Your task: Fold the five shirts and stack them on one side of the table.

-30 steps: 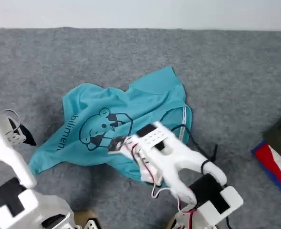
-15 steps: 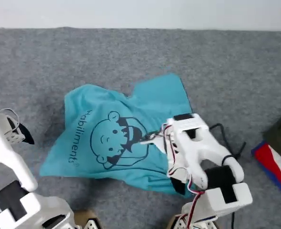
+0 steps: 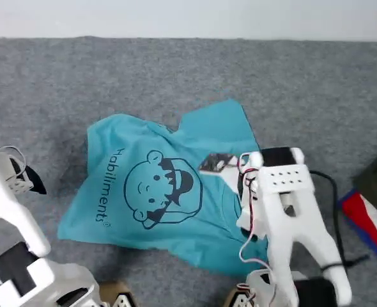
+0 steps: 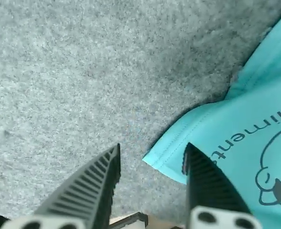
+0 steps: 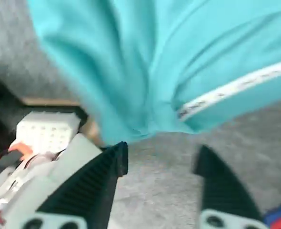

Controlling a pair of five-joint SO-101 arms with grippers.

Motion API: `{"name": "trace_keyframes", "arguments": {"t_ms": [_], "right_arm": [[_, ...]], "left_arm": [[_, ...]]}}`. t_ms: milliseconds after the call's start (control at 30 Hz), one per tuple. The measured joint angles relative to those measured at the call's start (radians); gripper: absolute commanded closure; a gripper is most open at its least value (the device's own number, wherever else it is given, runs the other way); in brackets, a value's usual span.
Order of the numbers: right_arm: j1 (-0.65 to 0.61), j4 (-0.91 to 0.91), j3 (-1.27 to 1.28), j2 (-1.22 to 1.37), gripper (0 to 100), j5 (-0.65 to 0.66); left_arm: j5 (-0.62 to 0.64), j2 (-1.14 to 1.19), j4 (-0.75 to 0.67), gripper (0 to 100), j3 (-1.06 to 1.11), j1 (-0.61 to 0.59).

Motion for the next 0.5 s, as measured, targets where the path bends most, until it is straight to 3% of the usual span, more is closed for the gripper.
{"name": "trace_keyframes", "arguments": {"t_ms": [333,500], "right_arm": [[-0.044,0.012,0.008,-0.037,45.4,-0.011],[-0.163,0.012,0.126,-0.037,45.5,0.012]], "left_arm": [[-0.011,0.000,0.000,79,0.135,0.000],[-0.192,0.000,0.000,79,0.292,0.081]]}}
